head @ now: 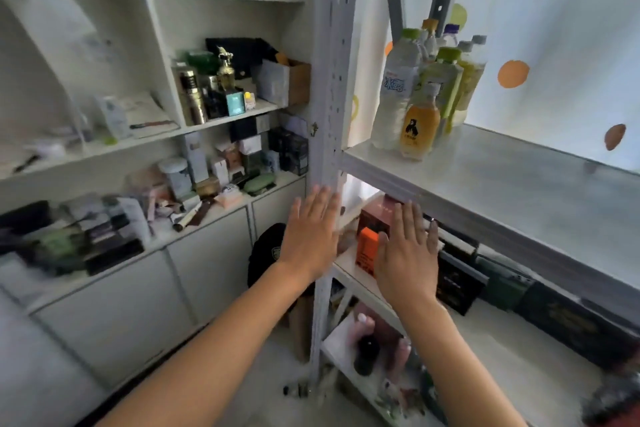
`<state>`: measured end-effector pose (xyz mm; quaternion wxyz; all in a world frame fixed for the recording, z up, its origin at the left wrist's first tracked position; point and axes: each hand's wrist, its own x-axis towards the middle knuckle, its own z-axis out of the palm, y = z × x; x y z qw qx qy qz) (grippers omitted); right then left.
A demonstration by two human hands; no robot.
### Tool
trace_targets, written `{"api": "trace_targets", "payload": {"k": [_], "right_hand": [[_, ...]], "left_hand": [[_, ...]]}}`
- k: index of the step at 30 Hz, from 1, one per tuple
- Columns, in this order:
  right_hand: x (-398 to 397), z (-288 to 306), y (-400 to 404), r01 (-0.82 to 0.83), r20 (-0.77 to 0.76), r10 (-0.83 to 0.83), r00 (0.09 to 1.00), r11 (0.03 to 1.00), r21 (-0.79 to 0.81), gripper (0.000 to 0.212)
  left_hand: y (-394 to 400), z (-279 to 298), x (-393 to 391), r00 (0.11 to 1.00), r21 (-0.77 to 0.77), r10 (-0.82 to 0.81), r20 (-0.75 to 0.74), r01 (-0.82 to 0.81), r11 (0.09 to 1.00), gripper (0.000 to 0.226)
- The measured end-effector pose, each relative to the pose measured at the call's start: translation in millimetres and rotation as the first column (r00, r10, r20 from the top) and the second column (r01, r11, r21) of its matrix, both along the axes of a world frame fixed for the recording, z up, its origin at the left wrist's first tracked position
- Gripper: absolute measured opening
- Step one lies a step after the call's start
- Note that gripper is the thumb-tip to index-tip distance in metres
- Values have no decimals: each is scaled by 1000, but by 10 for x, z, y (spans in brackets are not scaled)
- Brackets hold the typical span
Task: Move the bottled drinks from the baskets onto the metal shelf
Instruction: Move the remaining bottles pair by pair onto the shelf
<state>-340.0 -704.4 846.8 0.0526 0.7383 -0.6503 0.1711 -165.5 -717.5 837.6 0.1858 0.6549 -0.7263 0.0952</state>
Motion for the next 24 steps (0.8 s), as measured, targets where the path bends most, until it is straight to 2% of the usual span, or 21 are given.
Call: {"api": "trace_targets", "payload": {"k": [4,7,12,18,24], "right_hand": [[487,-222,445,-243,44,241,969,968,54,61],[965,-341,806,-394,52,391,919,915,84,60],[1955,-409,1513,-604,77,599,797,792,90,56],[3222,-423,2677,-837,115,829,548,545,54,54],[4391,-434,4129,-955,142,945,295,290,57,53]], "left_hand": [[880,-136,514,981,20,158,-115,-157,987,62],[1558,-218,929,951,56,280,-132,-275,960,61],[2602,-278,1615,876,88,449,-178,-441,893,58],[4004,-291,2502,726,63,658,-199,-661,748,58],[5653,-230,3124,532,8,813,-234,-836,549,50]]}}
